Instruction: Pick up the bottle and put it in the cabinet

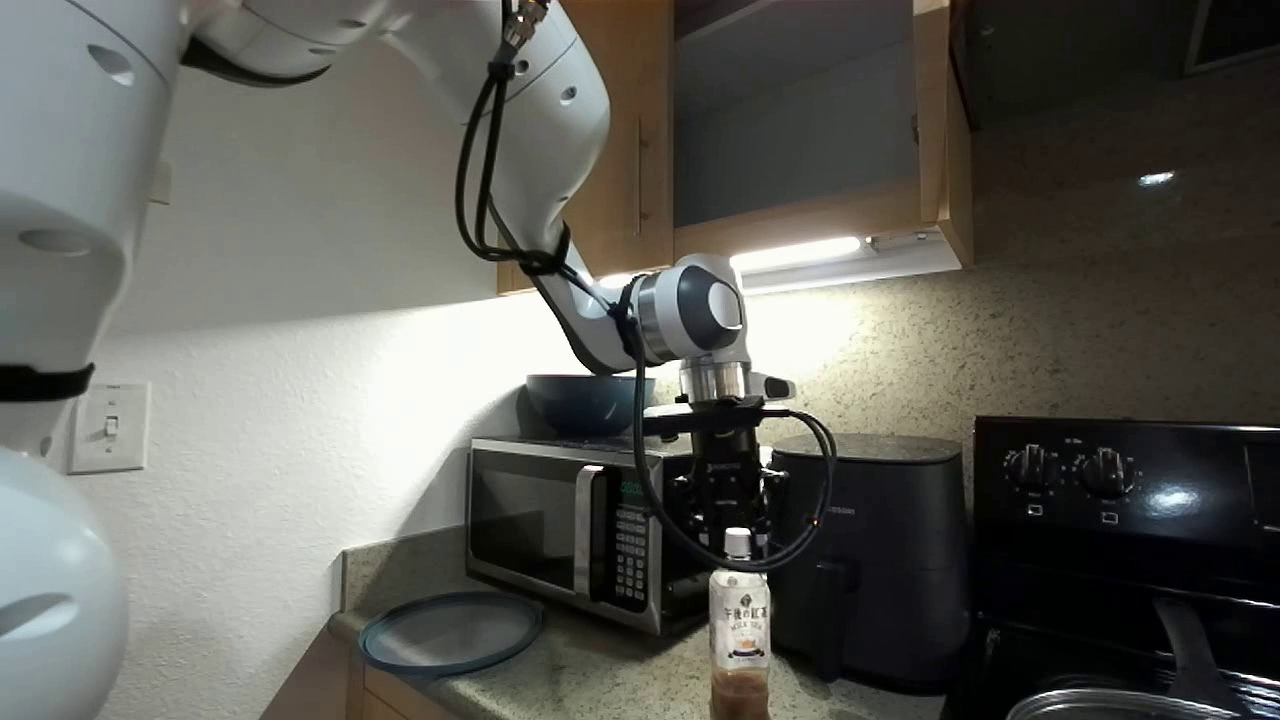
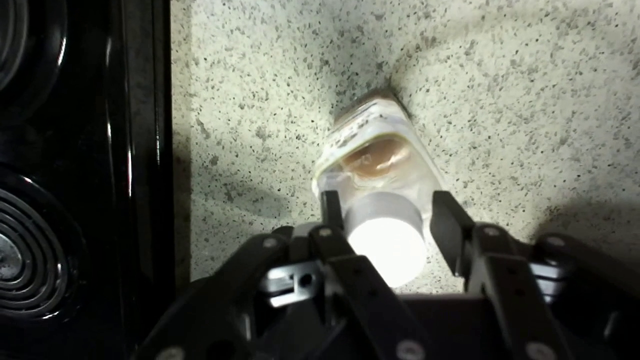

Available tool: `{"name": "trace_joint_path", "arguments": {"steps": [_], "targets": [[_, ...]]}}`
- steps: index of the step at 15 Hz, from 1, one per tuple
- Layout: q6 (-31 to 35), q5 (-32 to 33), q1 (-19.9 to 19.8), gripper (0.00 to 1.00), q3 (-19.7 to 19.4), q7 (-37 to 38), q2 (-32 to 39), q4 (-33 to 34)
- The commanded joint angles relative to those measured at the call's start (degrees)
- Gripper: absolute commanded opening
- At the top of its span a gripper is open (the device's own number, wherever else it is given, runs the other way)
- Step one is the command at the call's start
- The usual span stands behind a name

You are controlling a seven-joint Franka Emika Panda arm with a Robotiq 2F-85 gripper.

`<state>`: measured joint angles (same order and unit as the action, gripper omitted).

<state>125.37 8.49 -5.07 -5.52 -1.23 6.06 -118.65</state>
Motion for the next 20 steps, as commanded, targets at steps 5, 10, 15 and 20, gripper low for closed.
{"name": "trace_joint_path", "arguments": {"steps": [5,10,15,20], "targets": [[-0.1,-0.74,-0.33,0.15,-0.19,-0.09,-0.21,0.48],[-3.49,2.16,0.24,0.14,-0.75,8.12,-3.51,-0.96],[-3.84,4.36,0.24,0.14,-0.52,15.6,-10.06,-5.15],[-0.87,4.21,-0.96,0.14,0.46,23.41,-22.62,-12.1]]}}
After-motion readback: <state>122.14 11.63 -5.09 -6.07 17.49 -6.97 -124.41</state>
